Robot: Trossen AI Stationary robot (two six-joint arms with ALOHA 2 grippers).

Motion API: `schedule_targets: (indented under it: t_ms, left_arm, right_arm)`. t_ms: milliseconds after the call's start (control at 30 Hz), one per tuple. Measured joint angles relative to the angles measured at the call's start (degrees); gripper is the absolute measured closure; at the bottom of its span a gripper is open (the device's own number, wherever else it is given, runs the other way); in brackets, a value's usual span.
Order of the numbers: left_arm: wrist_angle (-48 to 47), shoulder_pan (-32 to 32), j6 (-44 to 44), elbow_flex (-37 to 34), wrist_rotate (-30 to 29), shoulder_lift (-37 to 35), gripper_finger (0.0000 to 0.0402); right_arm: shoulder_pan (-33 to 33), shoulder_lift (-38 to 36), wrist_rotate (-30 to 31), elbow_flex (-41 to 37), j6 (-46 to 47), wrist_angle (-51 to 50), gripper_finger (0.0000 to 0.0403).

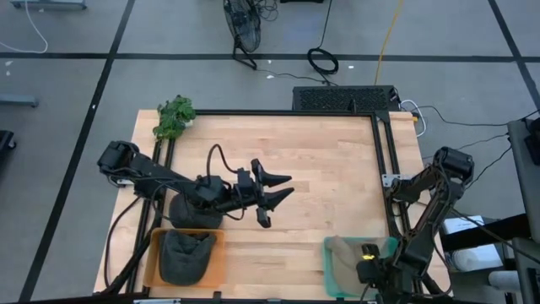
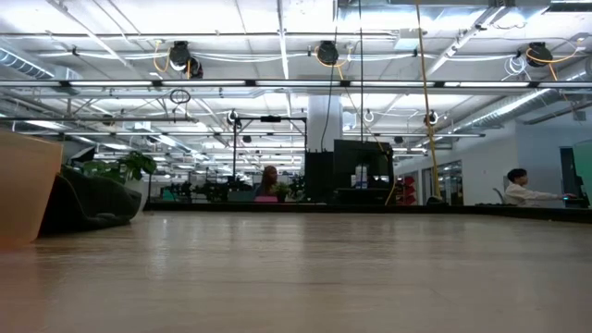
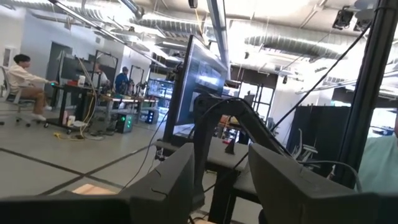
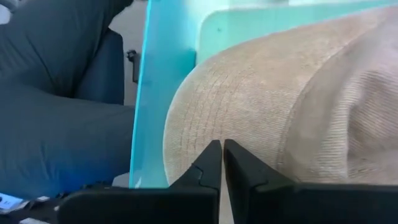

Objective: Pick & Place hat
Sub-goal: Put the brown cap into the blue bin

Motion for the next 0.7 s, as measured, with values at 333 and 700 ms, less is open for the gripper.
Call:
schedule_targets:
  t_ms: [333, 700]
  left_arm:
    - [-0.1, 0.1, 0.2, 0.0, 0.0, 0.0, 0.0238]
    - [0.1, 0.3, 0.2, 0.0, 0.0, 0.0, 0.0238]
  right_arm:
    - [-0.2, -4.7, -0.3, -0.3, -1.3, 0.7, 0.0403]
    - [-1.1, -14.6, 26.2, -0.1, -13.8, -2.4, 0.0403]
